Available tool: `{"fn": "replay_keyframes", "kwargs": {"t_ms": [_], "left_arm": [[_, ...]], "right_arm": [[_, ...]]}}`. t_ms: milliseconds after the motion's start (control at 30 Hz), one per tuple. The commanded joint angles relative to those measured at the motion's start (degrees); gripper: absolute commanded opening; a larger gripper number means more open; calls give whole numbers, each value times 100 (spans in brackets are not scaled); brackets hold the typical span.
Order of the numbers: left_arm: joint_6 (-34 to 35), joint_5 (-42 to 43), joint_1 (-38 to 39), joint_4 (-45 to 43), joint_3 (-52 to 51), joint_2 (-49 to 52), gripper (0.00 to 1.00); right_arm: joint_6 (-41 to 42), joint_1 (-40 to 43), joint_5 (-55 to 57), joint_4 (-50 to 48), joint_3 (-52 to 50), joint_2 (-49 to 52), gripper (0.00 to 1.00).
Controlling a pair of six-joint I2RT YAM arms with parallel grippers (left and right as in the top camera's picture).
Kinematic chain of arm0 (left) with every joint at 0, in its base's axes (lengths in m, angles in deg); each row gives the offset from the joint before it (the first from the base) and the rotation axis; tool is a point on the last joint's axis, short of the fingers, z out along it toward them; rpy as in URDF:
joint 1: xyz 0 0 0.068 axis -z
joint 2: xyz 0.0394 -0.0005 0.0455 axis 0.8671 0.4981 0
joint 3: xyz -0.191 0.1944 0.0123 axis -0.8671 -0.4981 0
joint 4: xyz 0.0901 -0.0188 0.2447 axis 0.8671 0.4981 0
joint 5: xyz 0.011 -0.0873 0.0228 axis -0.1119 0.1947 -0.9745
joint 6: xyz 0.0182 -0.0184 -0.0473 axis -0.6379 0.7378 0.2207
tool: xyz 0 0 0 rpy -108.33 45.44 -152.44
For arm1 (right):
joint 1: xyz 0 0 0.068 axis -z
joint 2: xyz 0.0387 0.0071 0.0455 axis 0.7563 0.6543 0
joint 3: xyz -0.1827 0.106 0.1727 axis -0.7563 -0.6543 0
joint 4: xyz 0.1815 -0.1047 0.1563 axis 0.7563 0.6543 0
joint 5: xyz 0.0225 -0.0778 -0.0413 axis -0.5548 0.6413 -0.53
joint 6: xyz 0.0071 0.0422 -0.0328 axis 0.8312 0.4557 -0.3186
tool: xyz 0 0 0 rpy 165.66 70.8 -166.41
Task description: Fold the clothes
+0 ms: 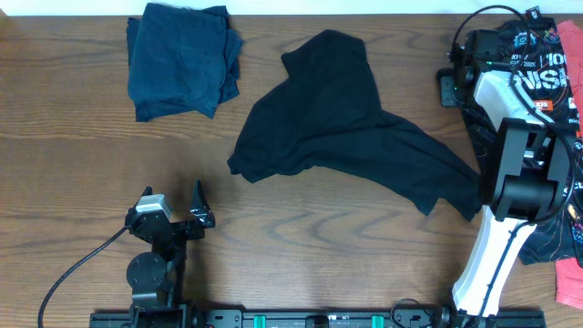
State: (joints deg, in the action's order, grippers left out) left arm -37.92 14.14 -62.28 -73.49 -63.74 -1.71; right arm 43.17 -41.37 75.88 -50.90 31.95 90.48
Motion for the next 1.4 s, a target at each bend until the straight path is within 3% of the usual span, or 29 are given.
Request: {"fn": "replay_keyframes", "kwargs": {"t_ms": [0, 167, 800, 1367], "left_arm": [[-28, -7, -15, 208, -92, 7, 98], [-28, -7, -15, 208, -92, 7, 98], [-28, -7, -15, 208, -92, 7, 98], [-28, -7, -15, 208, -92, 7, 98]], "right_arm": [[83, 251, 573, 33, -7, 236, 2], [125, 483, 1386, 70, 11, 192, 1], [155, 1432, 2337, -354, 15, -1189, 1], [173, 2358, 3254, -393, 15, -1231, 1]]}}
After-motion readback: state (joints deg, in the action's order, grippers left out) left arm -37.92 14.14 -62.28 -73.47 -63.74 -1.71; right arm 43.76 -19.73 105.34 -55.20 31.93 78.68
